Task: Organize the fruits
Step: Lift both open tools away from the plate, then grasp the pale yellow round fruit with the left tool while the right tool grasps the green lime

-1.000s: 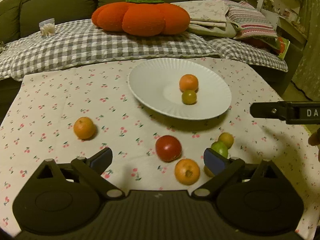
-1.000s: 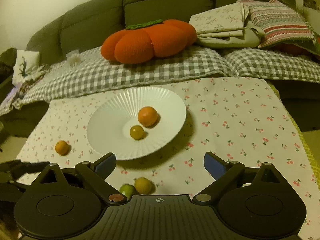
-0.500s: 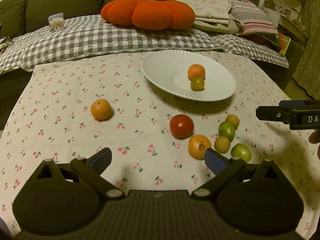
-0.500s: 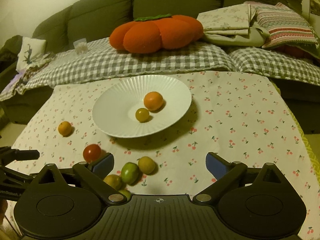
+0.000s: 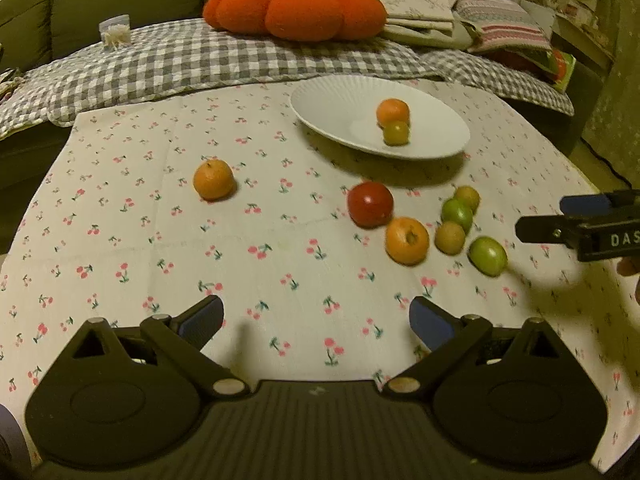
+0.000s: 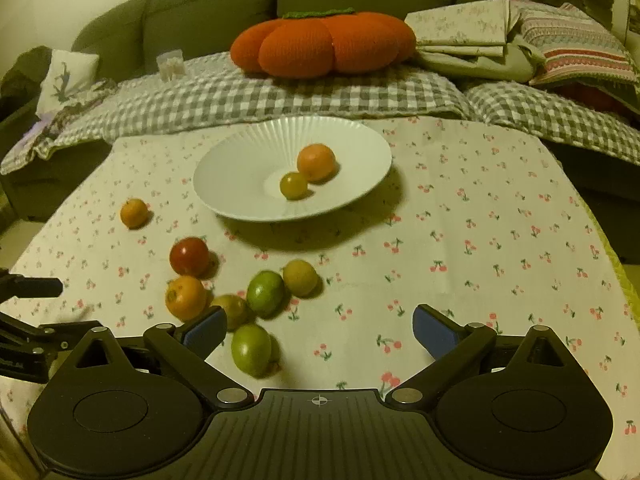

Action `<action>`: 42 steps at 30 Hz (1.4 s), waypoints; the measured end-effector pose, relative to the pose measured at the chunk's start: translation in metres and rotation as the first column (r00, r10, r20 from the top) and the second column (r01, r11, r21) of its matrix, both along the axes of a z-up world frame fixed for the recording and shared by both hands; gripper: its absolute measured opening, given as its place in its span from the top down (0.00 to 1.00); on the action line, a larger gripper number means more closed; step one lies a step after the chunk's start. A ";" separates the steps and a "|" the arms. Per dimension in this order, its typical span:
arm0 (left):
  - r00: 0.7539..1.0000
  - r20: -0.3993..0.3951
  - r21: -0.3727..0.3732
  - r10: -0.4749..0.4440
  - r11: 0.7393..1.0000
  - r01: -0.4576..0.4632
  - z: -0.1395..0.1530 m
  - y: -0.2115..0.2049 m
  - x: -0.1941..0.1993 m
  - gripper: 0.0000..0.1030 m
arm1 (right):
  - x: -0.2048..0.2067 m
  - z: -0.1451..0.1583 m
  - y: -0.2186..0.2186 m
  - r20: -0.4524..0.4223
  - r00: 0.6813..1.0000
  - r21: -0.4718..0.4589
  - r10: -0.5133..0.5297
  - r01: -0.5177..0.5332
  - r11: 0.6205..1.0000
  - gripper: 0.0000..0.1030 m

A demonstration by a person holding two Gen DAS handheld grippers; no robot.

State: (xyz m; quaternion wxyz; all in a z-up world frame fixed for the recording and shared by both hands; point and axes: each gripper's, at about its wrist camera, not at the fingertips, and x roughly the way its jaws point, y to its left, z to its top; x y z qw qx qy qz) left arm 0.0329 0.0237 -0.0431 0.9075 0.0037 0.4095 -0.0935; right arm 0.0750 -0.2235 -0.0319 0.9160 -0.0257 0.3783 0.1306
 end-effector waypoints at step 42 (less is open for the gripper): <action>0.960 -0.096 -0.063 -0.263 0.964 0.258 -0.010 -0.052 -0.016 0.78 | -0.013 -0.030 0.010 -0.119 0.991 -0.073 0.069 -0.078 0.994 0.03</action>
